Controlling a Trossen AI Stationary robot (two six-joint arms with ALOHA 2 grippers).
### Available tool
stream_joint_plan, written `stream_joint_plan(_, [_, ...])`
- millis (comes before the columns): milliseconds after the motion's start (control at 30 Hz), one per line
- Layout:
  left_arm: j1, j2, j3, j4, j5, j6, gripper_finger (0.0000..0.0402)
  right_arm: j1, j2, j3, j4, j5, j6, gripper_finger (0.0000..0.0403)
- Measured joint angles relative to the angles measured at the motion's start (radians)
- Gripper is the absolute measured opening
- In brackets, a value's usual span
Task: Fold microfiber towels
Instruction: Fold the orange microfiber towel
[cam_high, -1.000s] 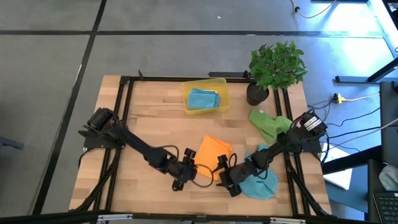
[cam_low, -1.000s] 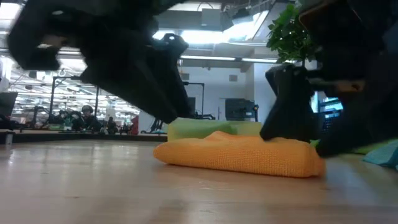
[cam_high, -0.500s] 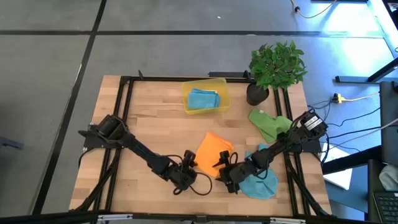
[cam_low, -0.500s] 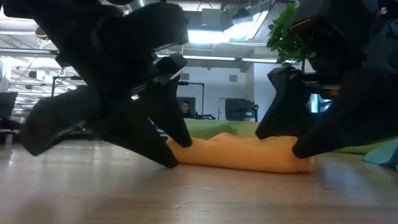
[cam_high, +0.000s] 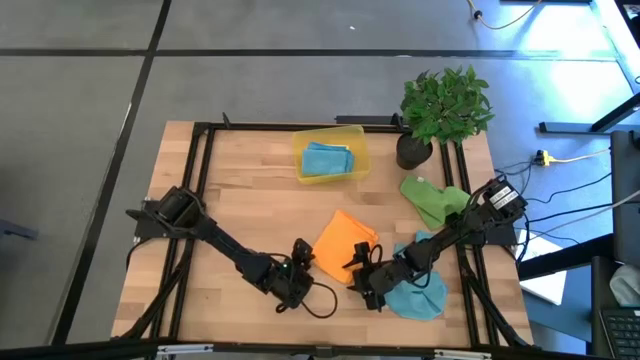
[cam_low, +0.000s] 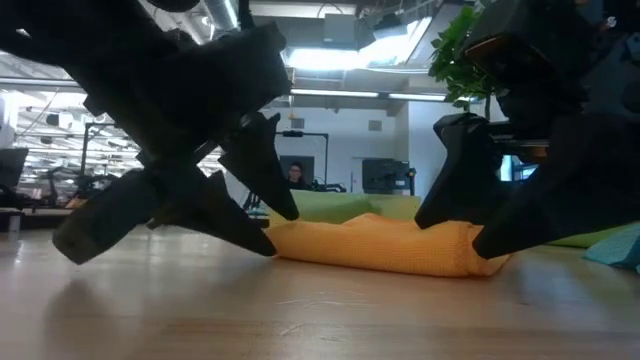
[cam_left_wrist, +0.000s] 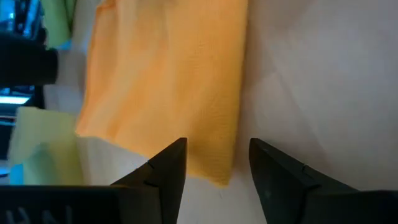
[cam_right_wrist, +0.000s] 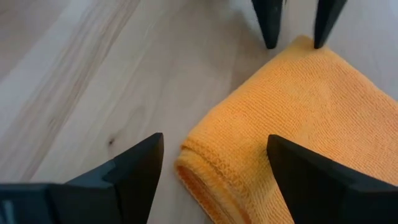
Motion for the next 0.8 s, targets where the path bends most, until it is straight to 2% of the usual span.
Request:
stream_joint_plan(133, [0.014, 0.0, 0.0, -0.043, -0.015, -0.001, 0.0165, 0.0, 0.0, 0.0, 0.0, 0.0, 0.003, 0.0288])
stream_joint_plan(367, [0.049, 0.01, 0.004, -0.036, 0.035, -0.005, 0.0165, -0.002, -0.001, 0.0, 0.0, 0.0, 0.022, 0.0288])
stream_joint_plan(567, [0.044, 0.055, 0.008, -0.024, 0.01, 0.087, 0.0161, -0.002, -0.001, -0.001, 0.0, 0.0, 0.024, 0.0288])
stream_joint_plan(667, [0.037, 0.057, 0.008, -0.02, 0.011, 0.117, 0.0135, -0.002, -0.001, 0.0, 0.007, 0.023, 0.023, 0.0288])
stream_joint_plan(800, [0.038, 0.04, 0.004, -0.023, 0.027, 0.111, 0.0067, 0.021, -0.001, 0.043, 0.005, 0.125, 0.012, 0.0281])
